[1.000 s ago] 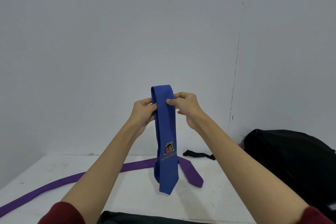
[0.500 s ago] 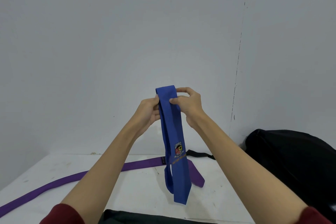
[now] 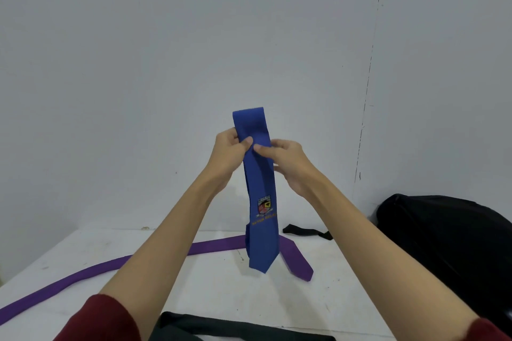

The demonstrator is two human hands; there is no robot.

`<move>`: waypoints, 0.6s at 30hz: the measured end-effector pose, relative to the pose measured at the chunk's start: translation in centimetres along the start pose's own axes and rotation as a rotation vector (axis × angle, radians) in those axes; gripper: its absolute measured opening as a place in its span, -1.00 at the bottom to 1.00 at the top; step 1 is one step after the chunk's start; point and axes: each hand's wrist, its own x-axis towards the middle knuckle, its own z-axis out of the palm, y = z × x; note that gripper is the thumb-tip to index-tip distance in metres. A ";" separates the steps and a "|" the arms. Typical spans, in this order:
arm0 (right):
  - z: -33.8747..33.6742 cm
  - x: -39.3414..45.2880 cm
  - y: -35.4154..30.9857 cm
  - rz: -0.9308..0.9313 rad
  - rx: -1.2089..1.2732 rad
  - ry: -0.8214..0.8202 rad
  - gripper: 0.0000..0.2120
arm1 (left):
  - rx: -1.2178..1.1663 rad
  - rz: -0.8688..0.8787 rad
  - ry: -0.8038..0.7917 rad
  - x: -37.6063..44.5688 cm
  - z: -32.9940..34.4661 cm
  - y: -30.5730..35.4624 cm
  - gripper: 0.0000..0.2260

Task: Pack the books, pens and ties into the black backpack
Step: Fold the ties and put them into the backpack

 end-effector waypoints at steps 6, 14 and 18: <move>0.4 -0.3 1.0 -0.015 0.003 0.013 -0.88 | -0.188 -0.107 -0.109 0.5 -0.1 0.6 -0.77; 0.8 0.5 -0.4 -0.031 0.063 0.080 -0.94 | -0.244 -0.270 -0.314 -4.9 1.5 -4.3 -0.82; 0.7 0.6 -0.6 -0.042 0.054 0.107 -0.83 | -0.240 -0.225 -0.305 -5.6 1.8 -5.0 -0.85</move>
